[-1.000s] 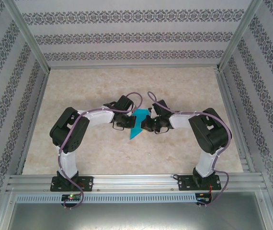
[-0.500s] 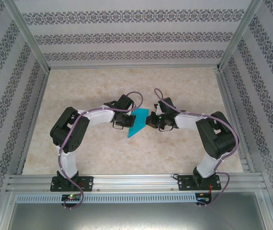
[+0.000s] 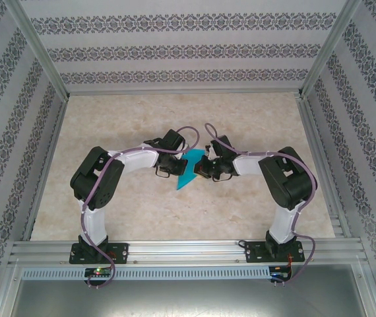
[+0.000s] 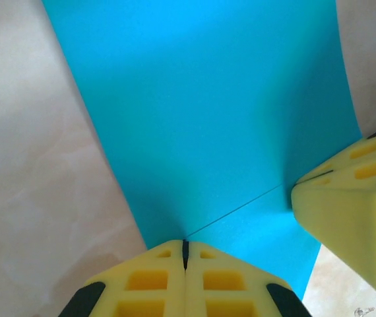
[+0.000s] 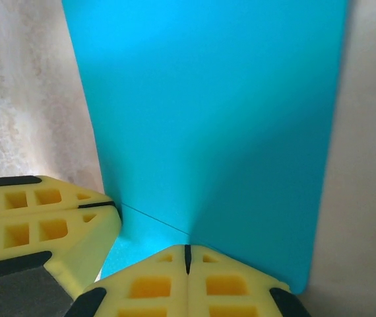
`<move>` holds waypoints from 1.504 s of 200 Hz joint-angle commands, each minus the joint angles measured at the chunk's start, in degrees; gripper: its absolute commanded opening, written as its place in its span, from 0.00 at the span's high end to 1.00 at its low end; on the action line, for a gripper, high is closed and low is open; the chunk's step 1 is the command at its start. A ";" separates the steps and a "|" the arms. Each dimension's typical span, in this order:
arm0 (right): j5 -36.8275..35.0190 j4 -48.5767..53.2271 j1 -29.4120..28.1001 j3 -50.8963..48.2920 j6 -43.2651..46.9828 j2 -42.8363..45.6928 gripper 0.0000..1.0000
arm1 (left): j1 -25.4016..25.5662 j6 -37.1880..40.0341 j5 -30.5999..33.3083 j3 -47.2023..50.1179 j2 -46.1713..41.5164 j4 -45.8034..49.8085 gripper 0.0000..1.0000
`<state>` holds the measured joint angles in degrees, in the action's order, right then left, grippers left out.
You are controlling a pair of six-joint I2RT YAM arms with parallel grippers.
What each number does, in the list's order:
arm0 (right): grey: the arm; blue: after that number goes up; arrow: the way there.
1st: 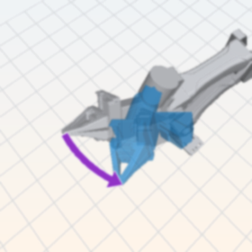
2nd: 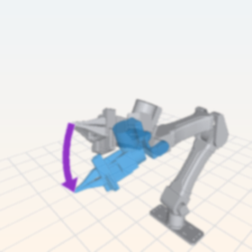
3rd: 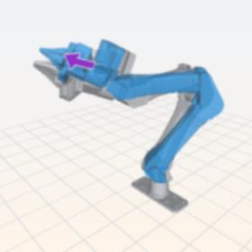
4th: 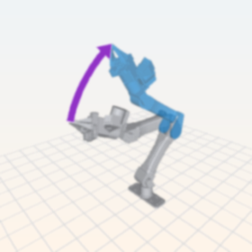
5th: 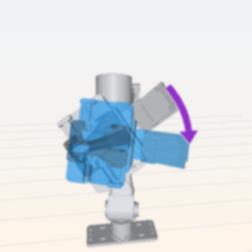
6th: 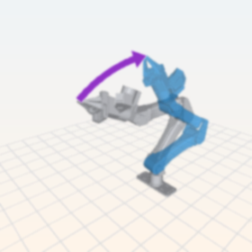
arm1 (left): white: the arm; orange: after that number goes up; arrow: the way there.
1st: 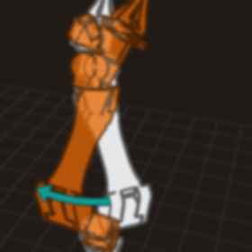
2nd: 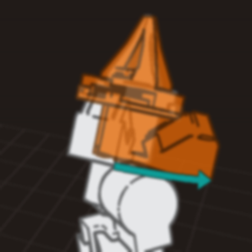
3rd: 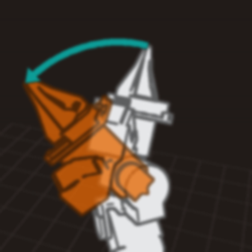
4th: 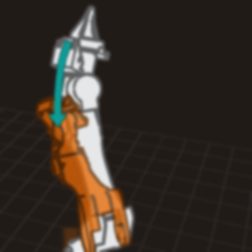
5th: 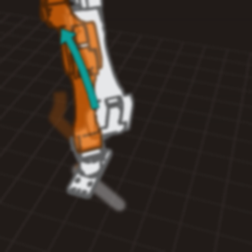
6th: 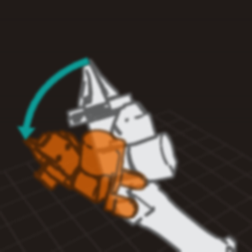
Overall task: Fold a paper plane with a square sheet of paper (pick it up from the middle)
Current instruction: Third fold the triangle at the center of the table.
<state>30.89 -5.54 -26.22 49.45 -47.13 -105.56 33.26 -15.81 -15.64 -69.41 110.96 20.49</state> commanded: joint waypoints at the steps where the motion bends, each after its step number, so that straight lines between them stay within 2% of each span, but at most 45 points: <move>1: -4.99 3.12 3.94 -3.64 1.14 2.41 1.00 | -0.90 0.74 3.81 1.44 3.20 4.78 1.00; 35: -9.51 5.19 5.59 -4.62 1.74 7.91 1.00 | -0.91 -1.02 4.16 1.44 2.87 6.43 1.00; 60: -6.07 2.21 4.78 -4.08 1.00 8.78 1.00 | -0.98 -1.02 2.57 1.36 2.79 5.45 1.00; 118: 3.46 -6.18 -0.19 -0.47 -2.56 1.62 1.00 | -0.96 1.76 1.13 -0.28 2.43 5.68 1.00; 161: 1.76 -4.32 -0.50 -0.31 -3.17 -1.27 1.00 | -0.92 0.20 -1.03 -0.43 1.30 4.66 1.00; 187: -0.41 -2.13 -0.49 -1.50 -3.01 -1.74 1.00 | -0.89 -4.44 -2.44 -0.80 -1.10 3.90 1.00; 214: -3.56 1.19 -0.85 -1.83 -2.75 -1.41 1.00 | -0.19 -13.63 -3.24 -1.52 -4.87 4.28 1.00; 251: -5.04 2.73 -1.20 -1.38 -2.37 -1.75 1.00 | 2.11 -25.83 0.34 1.05 -9.56 2.26 0.88; 278: -4.58 3.05 -1.20 -1.03 -2.18 -2.21 1.00 | 3.19 -34.28 -1.01 7.28 -12.68 -6.51 0.84; 301: -4.40 3.16 -1.16 -0.84 -2.17 -2.61 1.00 | 4.17 -38.47 -2.91 11.03 -12.93 -11.85 0.87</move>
<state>30.98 -8.14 -26.89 49.01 -49.76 -106.13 36.16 -45.32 -17.04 -62.26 98.24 15.79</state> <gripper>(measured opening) 0.039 0.151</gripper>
